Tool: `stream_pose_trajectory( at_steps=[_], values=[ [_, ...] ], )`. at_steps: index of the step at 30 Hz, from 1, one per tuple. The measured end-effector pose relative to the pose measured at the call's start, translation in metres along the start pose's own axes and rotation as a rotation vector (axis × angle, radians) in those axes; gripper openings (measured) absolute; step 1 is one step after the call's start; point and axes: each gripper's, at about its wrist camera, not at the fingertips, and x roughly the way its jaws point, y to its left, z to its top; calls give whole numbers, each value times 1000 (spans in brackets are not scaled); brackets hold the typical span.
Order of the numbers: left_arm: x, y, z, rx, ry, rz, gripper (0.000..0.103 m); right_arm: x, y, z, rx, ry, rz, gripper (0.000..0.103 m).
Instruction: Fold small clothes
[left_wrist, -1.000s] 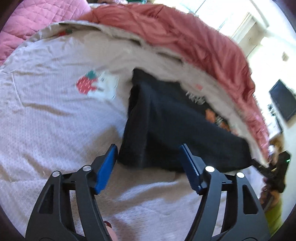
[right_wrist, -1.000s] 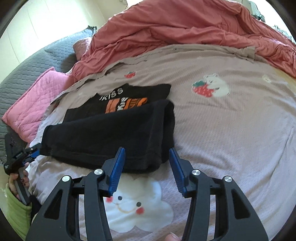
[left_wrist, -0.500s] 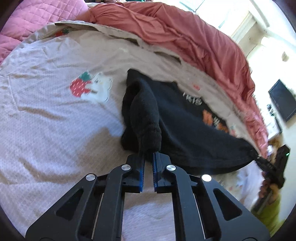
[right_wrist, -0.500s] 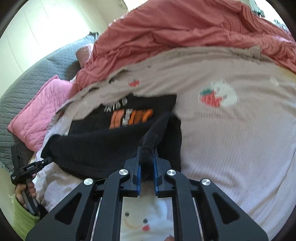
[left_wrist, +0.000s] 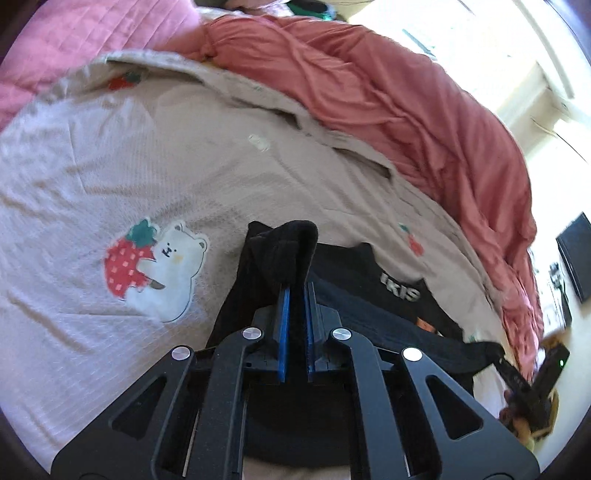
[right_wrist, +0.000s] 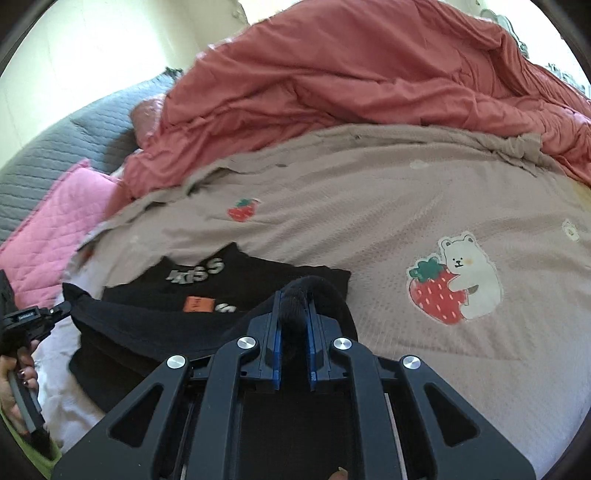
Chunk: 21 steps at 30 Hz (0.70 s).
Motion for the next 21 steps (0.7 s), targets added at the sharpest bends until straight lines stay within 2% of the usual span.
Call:
stream_pose_trajectory(
  at_steps=[3,4,5,6,9,11,12,14,17,19,21],
  values=[
    [11,9,-7,-6,-20,-62,3,9,-6,2,13,13,-6,24],
    [9,13,-11,17,-54,-111,10,6,-6,2,6,4,-17,37],
    [7,14,-12,31,-69,-128,16,-1,-6,2,-3,-20,-36,53],
    [4,18,-15,41,-83,-149,27,-10,-6,1,-8,-54,-43,56],
    [-4,29,-15,7,-65,-162,29,-36,-1,-8,-21,-133,-65,57],
    [-10,29,-14,18,-85,-141,29,-48,12,-21,-61,-150,-44,57],
    [-13,28,-14,38,-88,-110,30,-49,23,-30,-103,-135,-29,57],
    [-15,22,-16,73,-86,-99,30,-45,48,-47,-217,-93,-20,57],
    [-8,4,-24,172,-63,-46,30,-23,88,-68,-389,4,-27,57],
    [-5,-1,-30,221,-50,-20,37,-3,108,-75,-461,64,-52,56],
    [0,-6,-35,247,-23,-34,43,19,125,-79,-510,116,-80,56]
  ],
)
